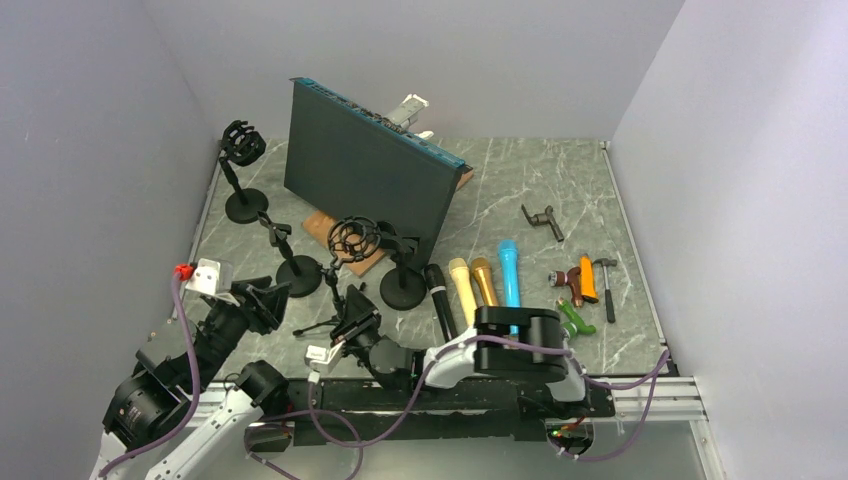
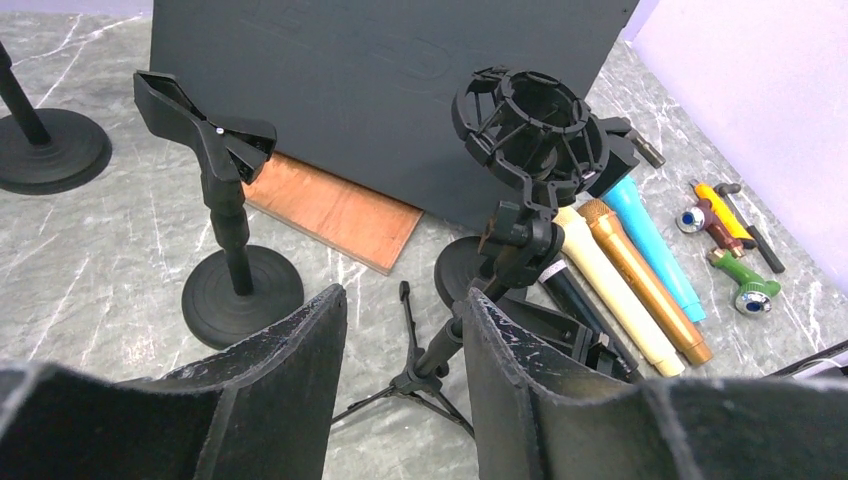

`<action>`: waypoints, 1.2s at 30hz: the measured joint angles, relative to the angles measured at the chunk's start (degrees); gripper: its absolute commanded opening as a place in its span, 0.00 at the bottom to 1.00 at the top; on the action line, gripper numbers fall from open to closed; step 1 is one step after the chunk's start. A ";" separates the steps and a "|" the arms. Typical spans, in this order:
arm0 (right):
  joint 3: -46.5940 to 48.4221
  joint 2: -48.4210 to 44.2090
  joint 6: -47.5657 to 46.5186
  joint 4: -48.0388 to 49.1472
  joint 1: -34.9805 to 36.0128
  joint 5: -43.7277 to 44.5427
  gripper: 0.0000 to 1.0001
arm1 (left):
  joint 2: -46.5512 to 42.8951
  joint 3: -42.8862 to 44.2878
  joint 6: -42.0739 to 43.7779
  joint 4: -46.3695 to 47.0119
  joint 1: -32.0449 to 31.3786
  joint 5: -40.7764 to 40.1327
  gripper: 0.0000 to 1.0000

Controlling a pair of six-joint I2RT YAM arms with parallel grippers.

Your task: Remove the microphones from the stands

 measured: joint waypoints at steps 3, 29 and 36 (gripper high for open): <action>0.68 -5.35 9.33 -14.43 -0.04 -1.27 0.61 | 0.00 0.00 -0.20 0.02 0.00 -0.02 0.51; -6.56 -49.94 78.53 -70.55 -8.90 -20.13 0.94 | 13.60 -2.03 -1.44 5.86 0.00 10.73 0.66; -12.46 -70.77 98.31 -81.94 -11.21 -7.21 1.00 | 17.44 1.07 0.48 8.87 0.00 11.96 0.65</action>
